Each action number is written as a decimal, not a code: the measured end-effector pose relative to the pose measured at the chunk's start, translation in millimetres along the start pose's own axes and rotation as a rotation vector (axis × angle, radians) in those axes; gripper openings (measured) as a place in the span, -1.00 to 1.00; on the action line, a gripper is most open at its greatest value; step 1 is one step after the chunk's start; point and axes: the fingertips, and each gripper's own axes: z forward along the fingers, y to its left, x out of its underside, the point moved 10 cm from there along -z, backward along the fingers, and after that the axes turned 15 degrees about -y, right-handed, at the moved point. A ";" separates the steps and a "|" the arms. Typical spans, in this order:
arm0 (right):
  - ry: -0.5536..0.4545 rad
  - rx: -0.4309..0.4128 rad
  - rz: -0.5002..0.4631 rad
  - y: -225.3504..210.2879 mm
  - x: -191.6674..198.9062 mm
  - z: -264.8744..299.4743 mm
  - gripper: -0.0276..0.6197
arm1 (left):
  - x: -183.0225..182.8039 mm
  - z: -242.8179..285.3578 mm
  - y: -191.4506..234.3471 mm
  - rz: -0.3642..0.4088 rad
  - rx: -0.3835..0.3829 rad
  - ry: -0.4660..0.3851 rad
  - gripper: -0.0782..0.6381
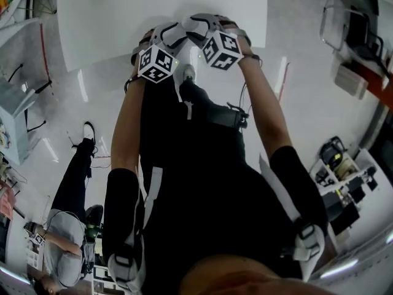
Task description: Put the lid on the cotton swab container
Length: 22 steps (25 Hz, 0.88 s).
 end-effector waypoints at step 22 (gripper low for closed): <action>-0.584 0.535 0.590 42.7 -45.7 -194.1 -0.66 | -164.6 -171.4 -96.5 -0.275 -0.572 -0.435 -0.63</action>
